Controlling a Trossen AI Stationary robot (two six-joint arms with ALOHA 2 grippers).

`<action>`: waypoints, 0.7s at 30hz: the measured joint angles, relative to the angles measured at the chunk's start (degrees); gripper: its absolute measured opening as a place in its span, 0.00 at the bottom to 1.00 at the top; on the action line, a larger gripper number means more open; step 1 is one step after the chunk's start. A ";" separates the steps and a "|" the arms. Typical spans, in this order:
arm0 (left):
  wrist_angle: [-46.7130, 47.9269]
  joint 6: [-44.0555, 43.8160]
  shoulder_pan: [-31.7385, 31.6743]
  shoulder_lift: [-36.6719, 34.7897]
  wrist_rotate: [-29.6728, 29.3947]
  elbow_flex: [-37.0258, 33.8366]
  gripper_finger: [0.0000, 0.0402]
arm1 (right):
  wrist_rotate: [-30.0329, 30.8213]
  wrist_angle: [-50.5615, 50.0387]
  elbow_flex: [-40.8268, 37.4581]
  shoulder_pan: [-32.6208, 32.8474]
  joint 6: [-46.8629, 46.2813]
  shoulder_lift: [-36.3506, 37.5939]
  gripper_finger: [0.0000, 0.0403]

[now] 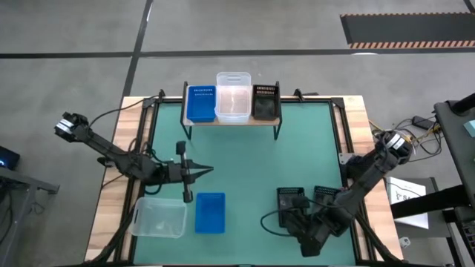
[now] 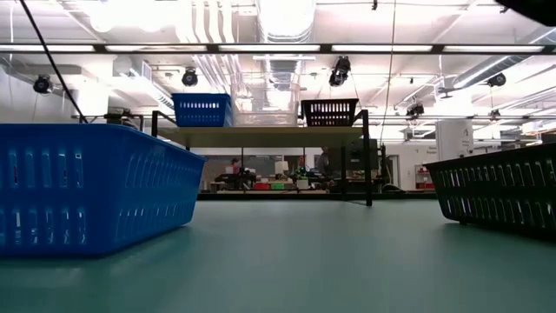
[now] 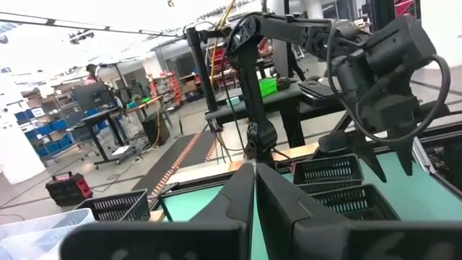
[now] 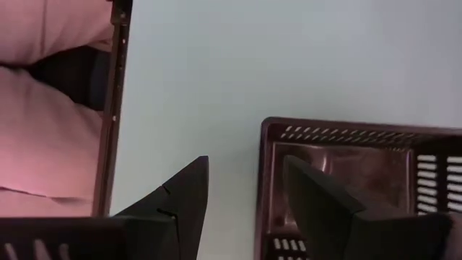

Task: Stack baskets on shelf by color
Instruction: Stack the left black bin on the black bin on the shelf

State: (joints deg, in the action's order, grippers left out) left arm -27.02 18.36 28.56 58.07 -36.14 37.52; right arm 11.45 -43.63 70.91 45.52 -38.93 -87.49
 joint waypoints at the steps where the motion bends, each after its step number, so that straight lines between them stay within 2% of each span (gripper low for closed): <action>1: -0.04 -0.01 0.00 -0.08 -0.02 0.00 0.00 | 0.44 -0.10 -0.05 0.35 -0.82 -0.16 0.42; 16: 0.09 1.60 0.00 -0.11 -0.21 -0.27 0.00 | -1.38 -3.79 -1.25 0.96 -3.44 -11.47 0.42; 21: 0.11 1.96 -0.04 -0.11 -0.20 -0.28 0.00 | -1.44 -3.71 -1.25 0.83 -4.71 -12.52 0.34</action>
State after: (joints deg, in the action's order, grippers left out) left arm -26.91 20.32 28.51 57.95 -36.34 37.23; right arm 10.01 -47.33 69.67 46.35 -43.65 -100.00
